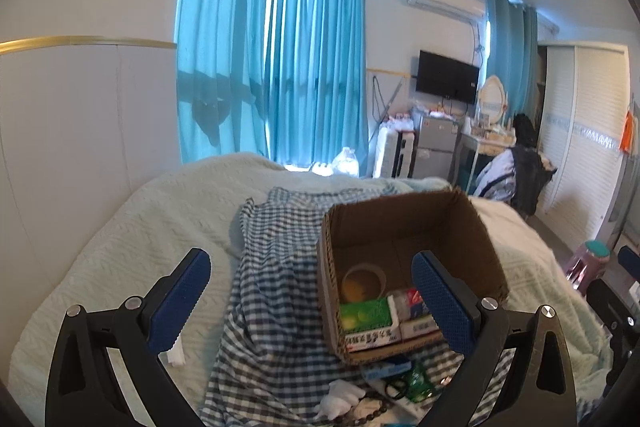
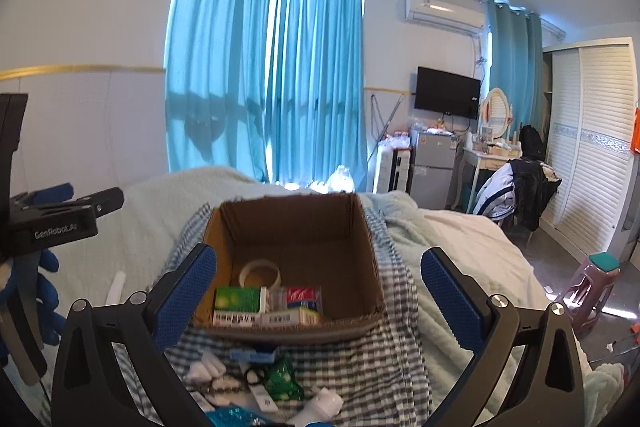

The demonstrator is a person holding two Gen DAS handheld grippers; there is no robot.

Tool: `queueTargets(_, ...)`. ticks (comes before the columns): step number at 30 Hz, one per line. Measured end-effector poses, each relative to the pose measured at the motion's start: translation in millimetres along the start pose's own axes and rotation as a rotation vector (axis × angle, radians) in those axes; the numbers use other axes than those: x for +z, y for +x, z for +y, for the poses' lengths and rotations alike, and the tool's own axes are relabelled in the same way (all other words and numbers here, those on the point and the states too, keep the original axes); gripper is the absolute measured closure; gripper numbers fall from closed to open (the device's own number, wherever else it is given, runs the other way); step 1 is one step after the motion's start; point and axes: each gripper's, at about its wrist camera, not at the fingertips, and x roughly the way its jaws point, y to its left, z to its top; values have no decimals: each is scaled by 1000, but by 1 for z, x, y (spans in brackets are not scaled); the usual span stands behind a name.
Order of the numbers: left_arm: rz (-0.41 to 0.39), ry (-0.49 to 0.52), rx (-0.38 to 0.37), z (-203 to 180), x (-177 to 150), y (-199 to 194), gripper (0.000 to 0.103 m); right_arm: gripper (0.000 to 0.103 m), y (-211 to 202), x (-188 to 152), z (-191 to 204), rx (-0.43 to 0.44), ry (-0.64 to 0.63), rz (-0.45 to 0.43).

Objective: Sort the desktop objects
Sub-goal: 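Withdraw both grippers from the box back toward the remaining items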

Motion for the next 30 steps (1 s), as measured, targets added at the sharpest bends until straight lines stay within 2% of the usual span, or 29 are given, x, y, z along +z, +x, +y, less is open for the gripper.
queueTargets(7, 66, 72, 11, -6, -23, 10, 0, 0, 8, -32, 11, -3, -78, 64)
queueTargets(18, 197, 110, 1, -9, -61, 44, 0, 0, 30, -76, 6, 86, 36, 232)
queueTargets(30, 328, 200, -3, -17, -105, 89, 3, 0, 58, -120, 8, 134, 39, 400)
